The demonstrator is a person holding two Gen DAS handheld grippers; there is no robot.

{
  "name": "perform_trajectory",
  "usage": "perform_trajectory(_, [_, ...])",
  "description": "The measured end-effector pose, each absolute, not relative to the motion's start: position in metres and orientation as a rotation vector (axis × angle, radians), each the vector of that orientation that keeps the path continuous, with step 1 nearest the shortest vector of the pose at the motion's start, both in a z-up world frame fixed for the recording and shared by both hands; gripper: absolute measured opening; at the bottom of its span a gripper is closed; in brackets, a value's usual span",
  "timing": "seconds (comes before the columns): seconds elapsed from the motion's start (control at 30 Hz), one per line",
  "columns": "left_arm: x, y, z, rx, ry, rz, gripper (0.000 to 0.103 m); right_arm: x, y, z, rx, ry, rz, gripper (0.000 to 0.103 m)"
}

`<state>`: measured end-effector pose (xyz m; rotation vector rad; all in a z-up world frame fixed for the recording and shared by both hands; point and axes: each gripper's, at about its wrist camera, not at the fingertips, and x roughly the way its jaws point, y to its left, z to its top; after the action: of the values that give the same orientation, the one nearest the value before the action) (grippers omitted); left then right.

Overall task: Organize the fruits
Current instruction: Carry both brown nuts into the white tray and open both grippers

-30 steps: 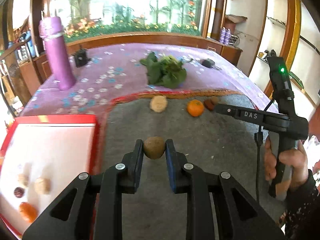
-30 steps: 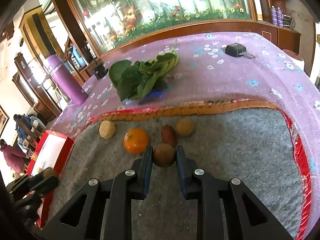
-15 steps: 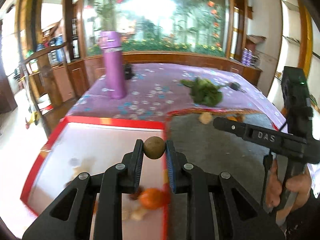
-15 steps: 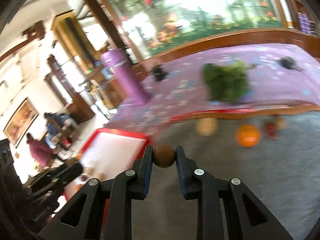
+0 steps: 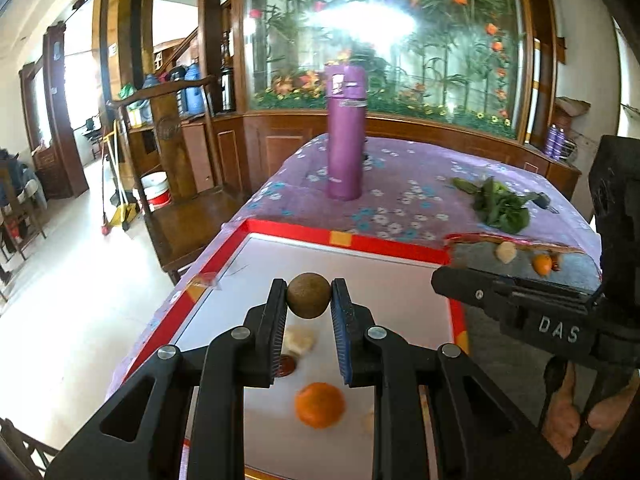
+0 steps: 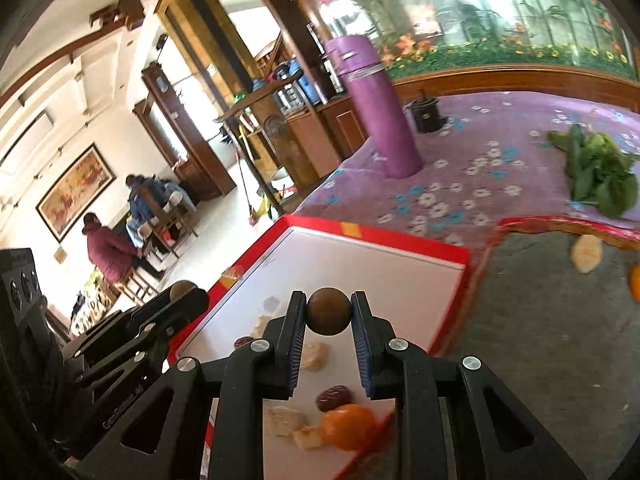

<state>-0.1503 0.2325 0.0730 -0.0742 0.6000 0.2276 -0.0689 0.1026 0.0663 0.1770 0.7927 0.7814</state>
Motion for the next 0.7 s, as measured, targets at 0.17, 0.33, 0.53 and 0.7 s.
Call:
perform_trajectory(0.17, [-0.147, 0.245, 0.061, -0.082, 0.619, 0.242, 0.020, -0.069, 0.121, 0.057, 0.151, 0.823, 0.794, 0.023])
perform_trajectory(0.33, [-0.143, 0.257, 0.051, -0.093, 0.639, 0.251, 0.020, -0.066, 0.140, 0.041, 0.115, 0.874, 0.788, 0.023])
perform_trajectory(0.53, [-0.139, 0.274, 0.039, -0.108, 0.663, 0.281, 0.020, -0.055, 0.146, 0.028, 0.118, 0.909, 0.758, 0.023])
perform_trajectory(0.7, [-0.134, 0.277, 0.031, -0.102, 0.677, 0.282, 0.020, -0.044, 0.148, 0.021, 0.114, 0.931, 0.750, 0.023])
